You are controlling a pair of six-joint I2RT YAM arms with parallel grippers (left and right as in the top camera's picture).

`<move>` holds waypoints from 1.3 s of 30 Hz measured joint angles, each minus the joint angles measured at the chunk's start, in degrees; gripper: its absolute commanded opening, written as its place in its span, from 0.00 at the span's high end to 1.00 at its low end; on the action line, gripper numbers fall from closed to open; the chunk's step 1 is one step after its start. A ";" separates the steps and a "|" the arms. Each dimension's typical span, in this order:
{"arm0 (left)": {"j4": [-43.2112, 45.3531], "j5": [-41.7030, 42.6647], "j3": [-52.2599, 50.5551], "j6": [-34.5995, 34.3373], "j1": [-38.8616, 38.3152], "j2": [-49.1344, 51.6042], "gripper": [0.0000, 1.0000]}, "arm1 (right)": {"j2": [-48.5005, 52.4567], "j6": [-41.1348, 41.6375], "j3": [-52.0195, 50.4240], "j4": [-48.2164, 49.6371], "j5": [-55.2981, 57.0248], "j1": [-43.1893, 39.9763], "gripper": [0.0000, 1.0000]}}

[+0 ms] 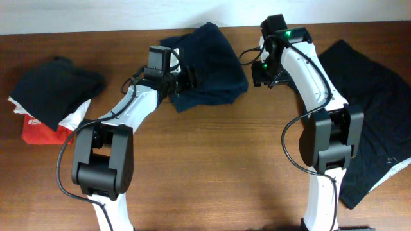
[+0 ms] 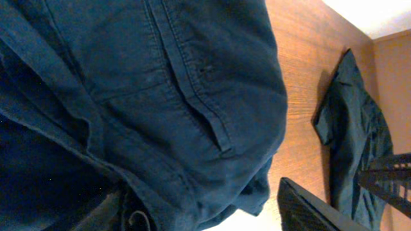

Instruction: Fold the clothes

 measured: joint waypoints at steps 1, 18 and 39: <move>-0.04 -0.31 0.00 -0.33 -0.24 0.11 0.96 | 0.00 0.02 0.00 -0.11 0.00 0.00 0.49; -39.98 -9.46 -0.09 11.89 9.31 -5.40 1.00 | 0.00 -13.03 0.00 -6.34 -18.45 -0.50 0.60; -37.46 -29.53 -0.09 6.32 14.75 -13.20 0.29 | 4.37 -16.87 0.04 34.21 -20.20 14.95 0.70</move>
